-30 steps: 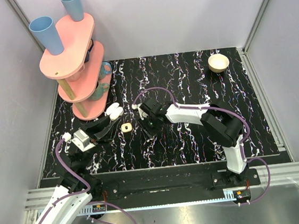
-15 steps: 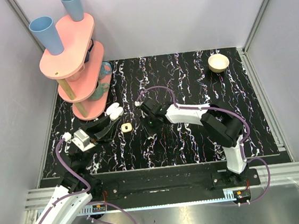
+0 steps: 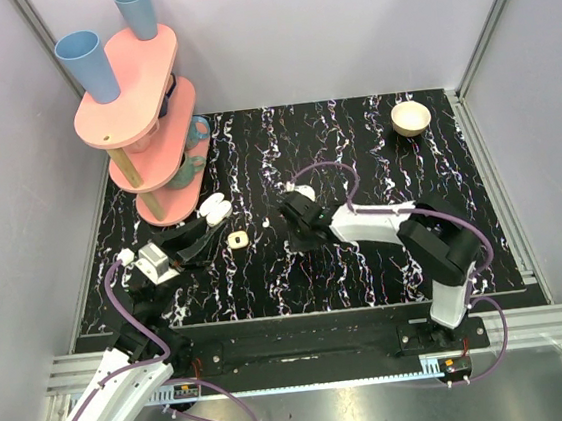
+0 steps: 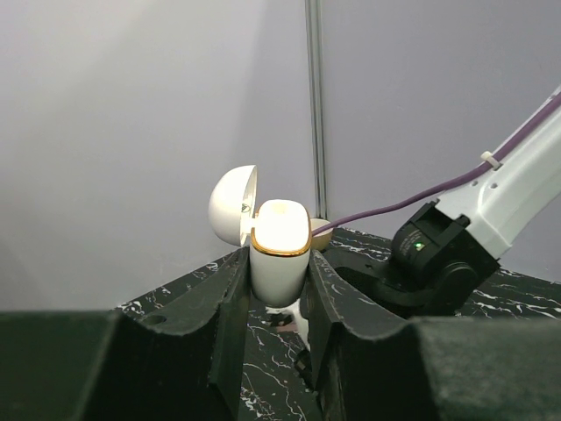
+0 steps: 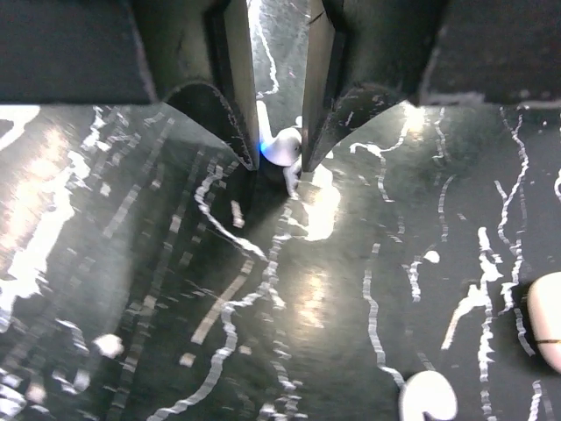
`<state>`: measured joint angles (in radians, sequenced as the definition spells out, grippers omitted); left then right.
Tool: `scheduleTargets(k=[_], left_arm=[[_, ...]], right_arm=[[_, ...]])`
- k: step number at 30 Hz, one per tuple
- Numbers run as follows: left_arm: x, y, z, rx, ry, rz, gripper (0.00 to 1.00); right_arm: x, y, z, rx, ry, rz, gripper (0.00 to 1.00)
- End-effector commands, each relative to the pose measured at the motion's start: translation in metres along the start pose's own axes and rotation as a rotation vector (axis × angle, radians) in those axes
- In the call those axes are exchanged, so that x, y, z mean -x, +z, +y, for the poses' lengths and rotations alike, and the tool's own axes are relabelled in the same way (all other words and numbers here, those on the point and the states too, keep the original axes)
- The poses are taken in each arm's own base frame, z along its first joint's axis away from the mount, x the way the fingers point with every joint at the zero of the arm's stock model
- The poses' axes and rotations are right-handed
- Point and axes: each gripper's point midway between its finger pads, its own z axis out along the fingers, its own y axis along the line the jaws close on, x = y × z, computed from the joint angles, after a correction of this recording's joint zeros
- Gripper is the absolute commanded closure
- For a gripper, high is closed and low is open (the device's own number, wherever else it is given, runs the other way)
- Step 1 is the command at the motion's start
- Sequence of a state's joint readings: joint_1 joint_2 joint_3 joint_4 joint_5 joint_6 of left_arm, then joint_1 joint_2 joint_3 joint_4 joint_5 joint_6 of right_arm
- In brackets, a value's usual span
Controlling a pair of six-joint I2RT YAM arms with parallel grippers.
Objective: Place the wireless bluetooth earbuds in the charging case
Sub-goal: Move the right earbud to the center of the board.
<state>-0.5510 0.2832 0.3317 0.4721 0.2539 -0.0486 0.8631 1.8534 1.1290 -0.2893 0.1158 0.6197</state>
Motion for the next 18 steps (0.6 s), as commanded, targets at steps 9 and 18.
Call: scheduleTargets(k=[9,18], left_arm=[[0.014,0.002,0.004,0.017,0.018,-0.051,1.0],[0.015,0.002,0.003,0.016,0.019,-0.051,1.0]], right_arm=[[0.031,-0.026,-0.014,-0.013,0.22,-0.234,0.45],[0.045,-0.046,0.008,0.108,-0.153,-0.251,0.41]])
